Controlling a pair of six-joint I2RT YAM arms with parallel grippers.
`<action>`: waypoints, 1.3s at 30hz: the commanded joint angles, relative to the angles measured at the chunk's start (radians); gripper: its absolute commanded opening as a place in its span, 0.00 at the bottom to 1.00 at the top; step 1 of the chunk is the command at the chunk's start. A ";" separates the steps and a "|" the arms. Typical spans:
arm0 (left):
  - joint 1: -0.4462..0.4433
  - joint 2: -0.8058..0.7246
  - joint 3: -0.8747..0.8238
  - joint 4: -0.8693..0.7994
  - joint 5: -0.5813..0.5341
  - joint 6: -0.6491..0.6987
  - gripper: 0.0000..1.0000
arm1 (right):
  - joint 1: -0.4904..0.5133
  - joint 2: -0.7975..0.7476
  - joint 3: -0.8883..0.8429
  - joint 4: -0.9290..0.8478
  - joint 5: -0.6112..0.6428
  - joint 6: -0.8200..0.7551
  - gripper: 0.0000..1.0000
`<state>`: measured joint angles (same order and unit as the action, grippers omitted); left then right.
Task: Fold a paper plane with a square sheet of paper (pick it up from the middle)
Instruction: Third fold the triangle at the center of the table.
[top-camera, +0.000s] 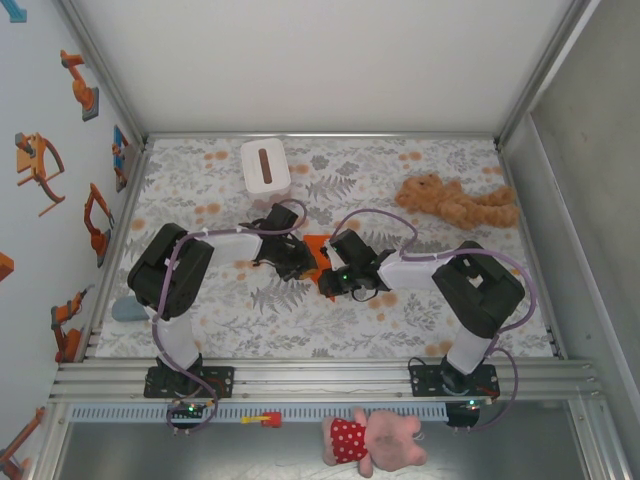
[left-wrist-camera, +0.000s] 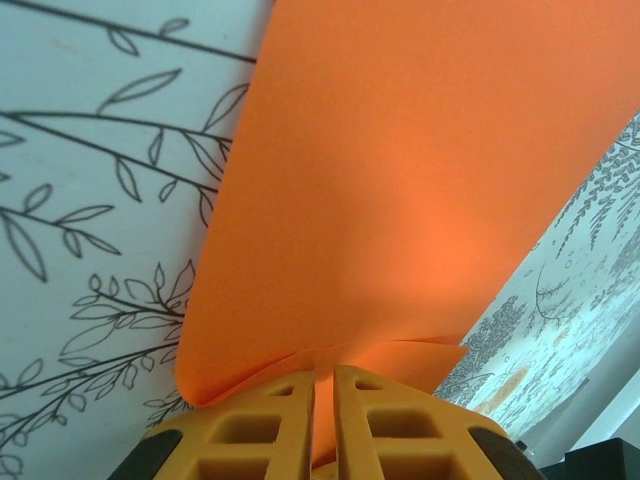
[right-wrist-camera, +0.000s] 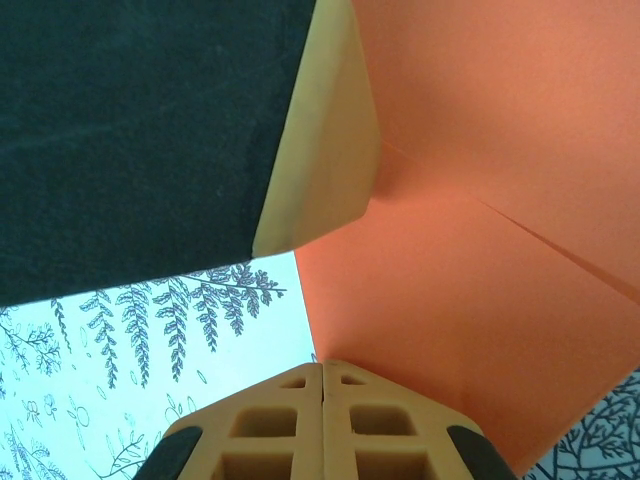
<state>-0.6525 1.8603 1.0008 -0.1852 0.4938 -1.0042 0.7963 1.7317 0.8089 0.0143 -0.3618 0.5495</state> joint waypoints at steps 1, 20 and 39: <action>0.011 0.039 0.013 -0.076 -0.045 0.027 0.12 | 0.003 -0.026 -0.011 -0.029 0.016 0.000 0.00; 0.011 0.138 0.080 -0.232 -0.114 0.055 0.11 | 0.010 -0.042 0.024 -0.086 -0.018 -0.025 0.00; 0.012 0.168 0.090 -0.260 -0.135 0.082 0.10 | 0.007 -0.031 0.022 -0.157 0.066 -0.020 0.00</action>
<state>-0.6464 1.9373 1.1263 -0.3508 0.4950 -0.9501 0.7994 1.6905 0.8131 -0.1013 -0.3325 0.5339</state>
